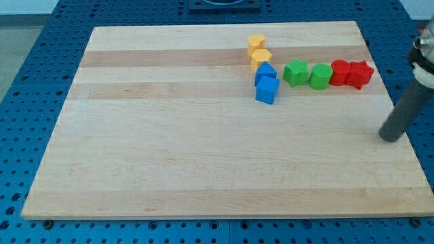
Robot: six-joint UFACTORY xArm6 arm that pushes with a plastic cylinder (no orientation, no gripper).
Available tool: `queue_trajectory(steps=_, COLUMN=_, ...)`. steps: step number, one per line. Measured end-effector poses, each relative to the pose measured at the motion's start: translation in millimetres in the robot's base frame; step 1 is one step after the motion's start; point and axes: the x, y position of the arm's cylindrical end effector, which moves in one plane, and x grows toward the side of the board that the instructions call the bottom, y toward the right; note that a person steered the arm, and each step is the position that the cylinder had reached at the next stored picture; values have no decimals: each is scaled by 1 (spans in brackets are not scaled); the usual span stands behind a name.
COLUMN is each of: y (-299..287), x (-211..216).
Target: Move your arm to the left of the blue cube
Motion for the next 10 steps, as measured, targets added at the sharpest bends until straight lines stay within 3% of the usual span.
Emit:
queue_trajectory(steps=3, y=-5, x=-38)
queue_trajectory(steps=5, y=-34, x=-36)
queue_trajectory(steps=8, y=-263, x=37)
queue_trajectory(steps=9, y=-322, x=37)
queue_trajectory(steps=10, y=-344, x=-5)
